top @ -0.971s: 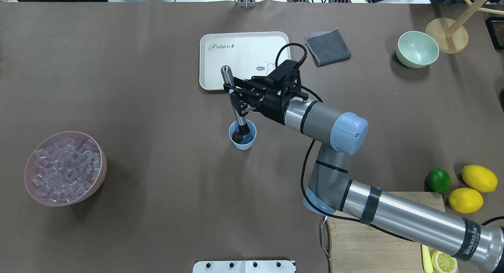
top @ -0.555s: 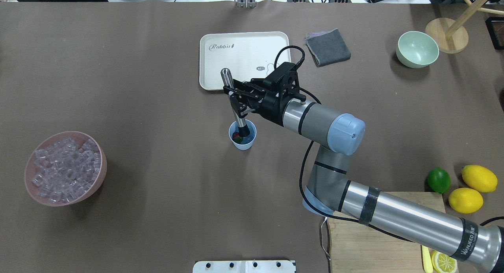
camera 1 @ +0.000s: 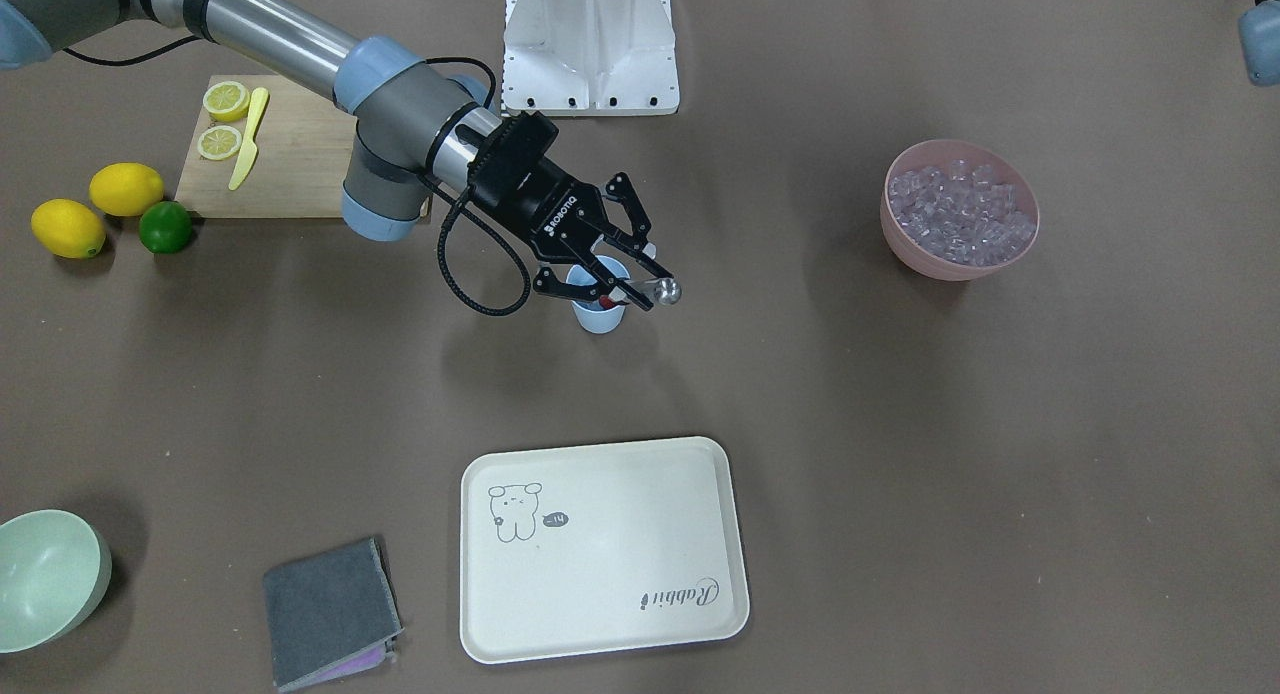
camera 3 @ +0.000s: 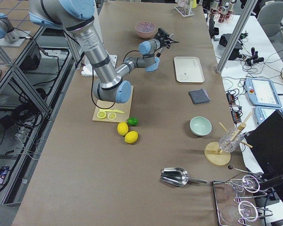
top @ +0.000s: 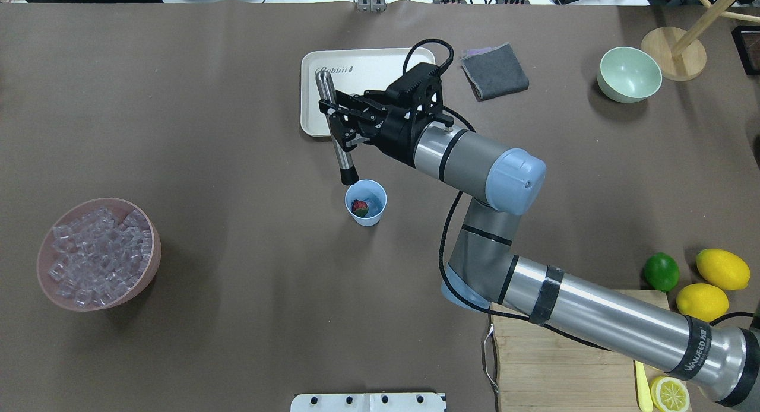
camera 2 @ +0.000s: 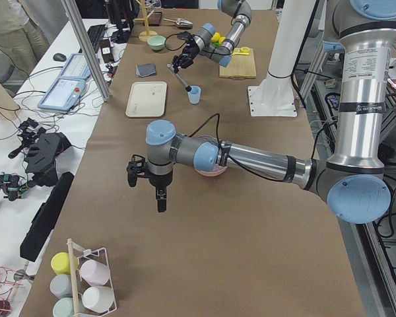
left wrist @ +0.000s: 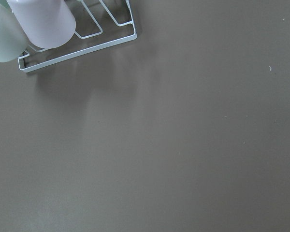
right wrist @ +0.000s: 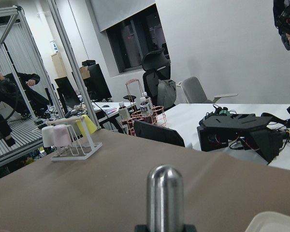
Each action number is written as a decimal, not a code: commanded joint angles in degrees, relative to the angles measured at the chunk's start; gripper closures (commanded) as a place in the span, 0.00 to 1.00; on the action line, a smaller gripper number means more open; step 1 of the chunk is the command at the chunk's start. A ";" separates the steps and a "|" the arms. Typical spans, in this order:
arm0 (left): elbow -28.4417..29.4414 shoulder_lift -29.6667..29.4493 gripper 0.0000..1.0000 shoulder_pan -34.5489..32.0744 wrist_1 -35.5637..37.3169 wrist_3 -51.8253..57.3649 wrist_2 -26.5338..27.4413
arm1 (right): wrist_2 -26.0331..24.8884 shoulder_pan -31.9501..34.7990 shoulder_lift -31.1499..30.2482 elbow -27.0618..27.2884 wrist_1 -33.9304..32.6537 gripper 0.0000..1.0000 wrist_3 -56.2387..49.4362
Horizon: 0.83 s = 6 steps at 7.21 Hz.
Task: Mash ice and strawberries in cup
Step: 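Lift the muddler out of the cup with the right gripper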
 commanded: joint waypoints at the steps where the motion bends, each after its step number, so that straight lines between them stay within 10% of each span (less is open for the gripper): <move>1: 0.05 -0.02 0.02 0.02 0.00 0.03 0.08 | 0.40 3.54 2.38 4.29 -9.73 1.00 0.61; 3: -0.30 -0.11 0.02 0.02 -0.09 0.12 0.42 | 3.53 7.74 2.92 4.48 -22.90 1.00 0.61; 6: -0.92 -0.55 0.02 -0.07 -2.63 -0.23 0.51 | 25.44 19.68 0.30 4.40 -44.96 1.00 1.83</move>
